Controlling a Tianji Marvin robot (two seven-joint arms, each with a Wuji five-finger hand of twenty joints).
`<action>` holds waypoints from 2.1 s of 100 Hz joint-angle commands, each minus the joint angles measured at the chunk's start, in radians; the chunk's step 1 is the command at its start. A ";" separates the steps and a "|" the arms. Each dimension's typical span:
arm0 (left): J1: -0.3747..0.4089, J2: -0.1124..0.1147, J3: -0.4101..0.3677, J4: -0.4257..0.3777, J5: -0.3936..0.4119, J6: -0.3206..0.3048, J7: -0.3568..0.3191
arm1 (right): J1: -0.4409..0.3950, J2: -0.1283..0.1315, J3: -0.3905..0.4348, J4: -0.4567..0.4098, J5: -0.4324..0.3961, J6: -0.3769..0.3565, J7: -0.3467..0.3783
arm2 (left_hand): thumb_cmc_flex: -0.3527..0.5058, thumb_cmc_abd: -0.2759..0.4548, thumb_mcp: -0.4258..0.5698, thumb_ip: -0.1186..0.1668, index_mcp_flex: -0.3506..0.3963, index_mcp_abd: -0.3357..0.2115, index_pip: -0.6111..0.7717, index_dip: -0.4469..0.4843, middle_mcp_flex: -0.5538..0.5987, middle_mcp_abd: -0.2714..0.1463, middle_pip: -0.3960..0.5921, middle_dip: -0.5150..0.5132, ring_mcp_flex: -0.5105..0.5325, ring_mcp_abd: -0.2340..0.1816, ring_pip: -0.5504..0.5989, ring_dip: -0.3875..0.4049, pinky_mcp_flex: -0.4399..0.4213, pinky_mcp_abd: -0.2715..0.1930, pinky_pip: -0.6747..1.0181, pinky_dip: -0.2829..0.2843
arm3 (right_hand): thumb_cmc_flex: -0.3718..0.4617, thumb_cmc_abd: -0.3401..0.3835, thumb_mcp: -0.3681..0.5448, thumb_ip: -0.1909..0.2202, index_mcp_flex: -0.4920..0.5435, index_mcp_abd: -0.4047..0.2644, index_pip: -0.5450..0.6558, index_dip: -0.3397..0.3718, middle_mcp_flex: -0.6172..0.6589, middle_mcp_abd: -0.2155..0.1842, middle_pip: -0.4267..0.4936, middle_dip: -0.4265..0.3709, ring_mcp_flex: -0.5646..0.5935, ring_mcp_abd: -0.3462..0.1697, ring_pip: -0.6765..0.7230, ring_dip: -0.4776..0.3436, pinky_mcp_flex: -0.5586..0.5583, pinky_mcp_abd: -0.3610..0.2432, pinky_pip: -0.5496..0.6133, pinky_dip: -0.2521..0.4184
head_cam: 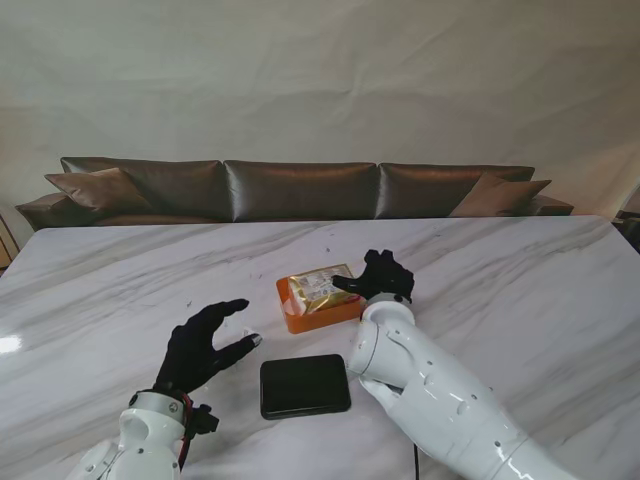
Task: Refill a tissue box and feed the first sheet
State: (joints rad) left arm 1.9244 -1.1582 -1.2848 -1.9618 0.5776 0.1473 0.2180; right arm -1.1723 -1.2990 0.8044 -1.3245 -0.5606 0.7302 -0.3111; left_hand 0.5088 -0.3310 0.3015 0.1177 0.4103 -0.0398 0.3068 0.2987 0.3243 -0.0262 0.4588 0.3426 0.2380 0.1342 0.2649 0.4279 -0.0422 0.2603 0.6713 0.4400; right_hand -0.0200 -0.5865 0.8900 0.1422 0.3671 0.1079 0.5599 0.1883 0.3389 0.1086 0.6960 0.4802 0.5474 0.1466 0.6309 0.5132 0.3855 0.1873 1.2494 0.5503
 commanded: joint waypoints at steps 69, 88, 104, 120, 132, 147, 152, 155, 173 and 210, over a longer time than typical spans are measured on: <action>-0.153 0.072 -0.049 0.124 0.242 -0.186 -0.209 | -0.587 0.117 0.385 -0.491 0.011 -0.403 0.031 | -0.086 -0.248 0.603 0.013 0.143 -0.157 0.172 0.017 0.190 -0.178 -0.001 0.003 0.119 -0.198 0.043 -0.088 -0.032 0.004 -0.083 -0.146 | 0.126 -0.098 0.004 0.023 0.070 -0.095 0.040 0.007 0.084 -0.066 -0.069 -0.060 -0.053 -0.046 -0.195 -0.137 -0.081 -0.027 -0.197 -0.040; -0.227 0.077 0.023 0.200 0.240 -0.215 -0.214 | -0.676 0.117 0.409 -0.550 0.027 -0.455 0.009 | -0.093 -0.260 0.607 -0.009 0.136 -0.152 0.166 0.014 0.186 -0.172 -0.009 -0.001 0.143 -0.205 0.050 -0.096 -0.035 0.059 -0.162 -0.184 | 0.145 -0.102 -0.002 0.018 0.088 -0.098 0.045 0.019 0.096 -0.064 -0.069 -0.056 -0.047 -0.046 -0.197 -0.136 -0.084 -0.024 -0.207 -0.039; -0.277 0.080 0.072 0.256 0.254 -0.233 -0.211 | -0.741 0.118 0.430 -0.595 0.020 -0.501 -0.012 | -0.154 -0.238 0.531 -0.089 0.156 -0.148 0.173 0.017 0.212 -0.159 -0.007 0.000 0.169 -0.203 0.058 -0.097 -0.044 0.111 -0.156 -0.179 | 0.151 -0.101 -0.005 0.016 0.101 -0.102 0.046 0.028 0.105 -0.066 -0.066 -0.052 -0.040 -0.050 -0.196 -0.135 -0.083 -0.024 -0.208 -0.036; -0.319 0.078 0.104 0.321 0.262 -0.252 -0.172 | -0.779 0.119 0.445 -0.616 0.009 -0.523 -0.020 | -0.220 -0.191 0.368 -0.147 0.195 -0.156 0.184 0.022 0.249 -0.155 -0.008 -0.001 0.174 -0.194 0.054 -0.101 -0.057 0.167 -0.229 -0.218 | 0.151 -0.100 -0.005 0.015 0.105 -0.103 0.041 0.036 0.108 -0.066 -0.063 -0.047 -0.039 -0.052 -0.197 -0.134 -0.086 -0.023 -0.212 -0.035; -0.356 0.073 0.131 0.379 0.249 -0.259 -0.142 | -0.791 0.118 0.445 -0.619 0.012 -0.533 -0.027 | -0.223 -0.161 0.311 -0.145 0.203 -0.154 0.180 0.019 0.253 -0.153 -0.012 -0.002 0.161 -0.193 0.045 -0.109 -0.051 0.180 -0.289 -0.249 | 0.155 -0.101 -0.005 0.014 0.108 -0.103 0.037 0.043 0.108 -0.067 -0.063 -0.044 -0.037 -0.054 -0.198 -0.133 -0.088 -0.022 -0.217 -0.034; -0.410 0.060 0.170 0.461 0.214 -0.276 -0.086 | -0.796 0.117 0.442 -0.615 0.011 -0.543 -0.036 | -0.220 -0.163 0.313 -0.138 0.215 -0.150 0.189 0.023 0.262 -0.144 -0.015 -0.004 0.157 -0.194 0.045 -0.112 -0.049 0.179 -0.283 -0.244 | 0.156 -0.100 -0.006 0.012 0.114 -0.104 0.035 0.051 0.114 -0.068 -0.060 -0.040 -0.032 -0.057 -0.198 -0.132 -0.087 -0.022 -0.219 -0.032; -0.430 0.056 0.184 0.489 0.202 -0.282 -0.075 | -0.793 0.114 0.436 -0.607 0.013 -0.547 -0.050 | -0.218 -0.164 0.319 -0.135 0.224 -0.148 0.196 0.026 0.270 -0.139 -0.013 -0.004 0.161 -0.194 0.048 -0.113 -0.050 0.178 -0.281 -0.243 | 0.159 -0.103 -0.005 0.012 0.123 -0.105 0.038 0.054 0.124 -0.069 -0.056 -0.037 -0.021 -0.058 -0.193 -0.130 -0.083 -0.019 -0.218 -0.031; -0.444 0.054 0.194 0.509 0.199 -0.286 -0.064 | -0.791 0.112 0.433 -0.602 0.017 -0.551 -0.059 | -0.222 -0.166 0.321 -0.135 0.234 -0.148 0.205 0.030 0.280 -0.138 -0.010 -0.003 0.167 -0.193 0.052 -0.112 -0.052 0.176 -0.284 -0.244 | 0.162 -0.105 -0.005 0.012 0.126 -0.104 0.039 0.056 0.128 -0.069 -0.054 -0.036 -0.018 -0.058 -0.192 -0.129 -0.081 -0.019 -0.218 -0.031; -0.516 0.036 0.245 0.619 0.159 -0.320 0.004 | -0.782 0.107 0.416 -0.585 0.027 -0.554 -0.079 | -0.237 -0.168 0.323 -0.146 0.287 -0.138 0.256 0.053 0.331 -0.119 0.008 0.005 0.190 -0.187 0.070 -0.112 -0.050 0.168 -0.302 -0.253 | 0.164 -0.105 -0.006 0.012 0.136 -0.107 0.044 0.067 0.138 -0.071 -0.048 -0.031 -0.007 -0.061 -0.187 -0.126 -0.077 -0.018 -0.219 -0.029; -0.625 0.022 0.333 0.750 0.162 -0.365 0.070 | -0.765 0.103 0.409 -0.566 0.038 -0.550 -0.088 | -0.245 -0.161 0.306 -0.155 0.325 -0.144 0.285 0.065 0.368 -0.115 0.019 0.011 0.200 -0.193 0.082 -0.115 -0.046 0.159 -0.300 -0.250 | 0.165 -0.105 -0.007 0.011 0.142 -0.108 0.043 0.079 0.146 -0.071 -0.045 -0.025 0.000 -0.062 -0.184 -0.123 -0.076 -0.019 -0.220 -0.026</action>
State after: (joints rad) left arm 1.3158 -1.1272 -0.9595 -1.2264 0.7379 -0.2094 0.2937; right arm -1.9366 -1.1918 1.2153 -1.8953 -0.5237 0.1781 -0.4094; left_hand 0.2955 -0.5105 0.6171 -0.0050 0.7078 -0.1587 0.5767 0.3512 0.6659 -0.1416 0.4604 0.3448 0.4144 -0.0412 0.3399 0.3230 -0.0708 0.3923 0.3941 0.2045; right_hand 0.1462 -0.6625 0.8969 0.1465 0.4906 0.0455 0.6029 0.2578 0.4699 0.0696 0.6445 0.4385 0.5379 0.1208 0.4503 0.3871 0.3115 0.1804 1.0407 0.5234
